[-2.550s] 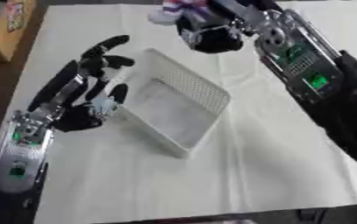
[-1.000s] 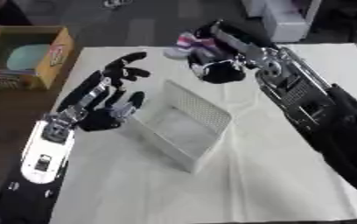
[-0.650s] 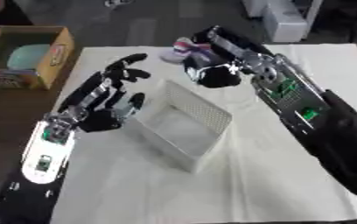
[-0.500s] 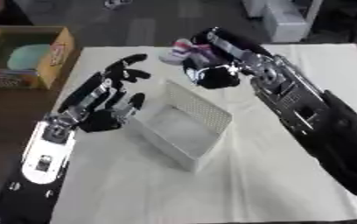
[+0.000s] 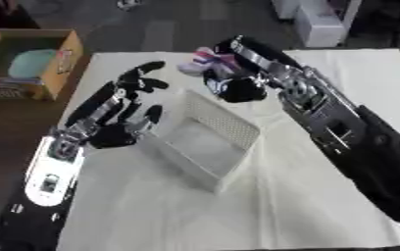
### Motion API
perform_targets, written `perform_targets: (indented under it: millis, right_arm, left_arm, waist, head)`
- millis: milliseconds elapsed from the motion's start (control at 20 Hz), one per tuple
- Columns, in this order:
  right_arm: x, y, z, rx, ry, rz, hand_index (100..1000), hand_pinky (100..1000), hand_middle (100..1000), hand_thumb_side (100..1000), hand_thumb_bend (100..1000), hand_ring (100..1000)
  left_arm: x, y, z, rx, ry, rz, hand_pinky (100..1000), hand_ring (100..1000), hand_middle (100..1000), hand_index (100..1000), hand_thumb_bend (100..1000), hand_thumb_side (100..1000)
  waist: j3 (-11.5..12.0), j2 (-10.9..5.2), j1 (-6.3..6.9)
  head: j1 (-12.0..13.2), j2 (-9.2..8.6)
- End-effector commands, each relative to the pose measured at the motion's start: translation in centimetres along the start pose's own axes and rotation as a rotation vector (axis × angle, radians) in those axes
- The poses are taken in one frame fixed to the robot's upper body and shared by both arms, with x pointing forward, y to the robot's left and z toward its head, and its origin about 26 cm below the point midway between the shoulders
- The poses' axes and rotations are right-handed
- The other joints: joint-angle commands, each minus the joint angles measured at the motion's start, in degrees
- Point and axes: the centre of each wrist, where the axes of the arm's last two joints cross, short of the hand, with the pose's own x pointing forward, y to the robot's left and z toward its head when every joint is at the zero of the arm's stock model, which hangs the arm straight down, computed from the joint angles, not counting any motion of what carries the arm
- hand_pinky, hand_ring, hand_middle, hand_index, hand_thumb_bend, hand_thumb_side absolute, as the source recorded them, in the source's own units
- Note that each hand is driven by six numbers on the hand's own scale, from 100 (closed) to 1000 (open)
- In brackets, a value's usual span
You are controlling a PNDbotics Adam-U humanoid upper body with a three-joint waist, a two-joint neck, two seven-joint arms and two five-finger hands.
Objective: Pick up objects on the table and place them in the box.
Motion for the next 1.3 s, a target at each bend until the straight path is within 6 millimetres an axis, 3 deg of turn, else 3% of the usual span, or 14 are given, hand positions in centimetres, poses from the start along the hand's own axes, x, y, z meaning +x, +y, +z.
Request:
perform_targets:
  millis: [50,100,400,800,1050,1100,1200,1250,1300]
  right_arm:
    - [0.19,-0.52,-0.02,0.001,-0.018,0.058,402,100,251,434,100,100]
    - [0.11,-0.49,-0.05,0.015,-0.019,0.075,498,100,352,503,100,180]
    - [-0.12,-0.63,-0.04,0.047,-0.034,0.11,665,100,610,616,100,418]
    - [-0.19,-0.69,-0.02,0.039,-0.048,0.101,707,100,686,638,100,481]
    - [-0.16,-0.78,-0.03,0.04,-0.053,0.106,735,100,715,727,100,507]
    - [-0.15,-0.8,-0.01,0.039,-0.056,0.109,733,100,712,707,100,502]
    - [-0.1,-0.82,0.04,0.041,-0.063,0.123,762,413,747,869,100,631]
    - [-0.11,-0.83,0.07,0.043,-0.065,0.131,769,468,754,907,100,650]
    - [-0.12,-0.84,0.08,0.044,-0.065,0.137,769,468,754,907,100,650]
  left_arm:
    - [0.32,0.48,-0.43,0.004,-0.021,-0.016,781,100,981,845,100,719]
    - [0.32,0.48,-0.42,0.004,-0.021,-0.016,781,100,981,845,100,719]
    - [0.31,0.48,-0.41,0.003,-0.021,-0.017,781,100,981,845,100,719]
    - [0.33,0.47,-0.45,0.002,-0.022,-0.017,782,100,982,845,100,719]
    - [0.34,0.47,-0.46,0.002,-0.021,-0.017,782,100,983,845,100,720]
    - [0.34,0.47,-0.46,0.002,-0.021,-0.017,782,100,983,845,100,720]
    - [0.35,0.47,-0.47,0.002,-0.022,-0.016,782,100,983,845,100,719]
    - [0.36,0.47,-0.48,0.002,-0.022,-0.016,782,100,983,845,100,719]
    - [0.36,0.48,-0.49,0.003,-0.022,-0.016,782,100,983,845,100,719]
  waist:
    - [0.1,-0.51,0.06]
    - [0.1,-0.5,0.06]
    - [0.0,-0.46,0.08]
    - [0.0,-0.4,0.01]
    - [0.1,-0.43,-0.07]
    - [0.1,-0.43,-0.08]
    - [0.1,-0.47,-0.11]
    - [0.0,-0.48,-0.12]
    - [0.0,-0.49,-0.13]
  head:
    - [0.2,-0.22]
    - [0.2,-0.22]
    - [0.3,-0.22]
    - [0.3,-0.22]
    - [0.4,-0.22]
    - [0.4,-0.22]
    - [0.5,-0.22]
    - [0.5,-0.22]
    - [0.5,-0.22]
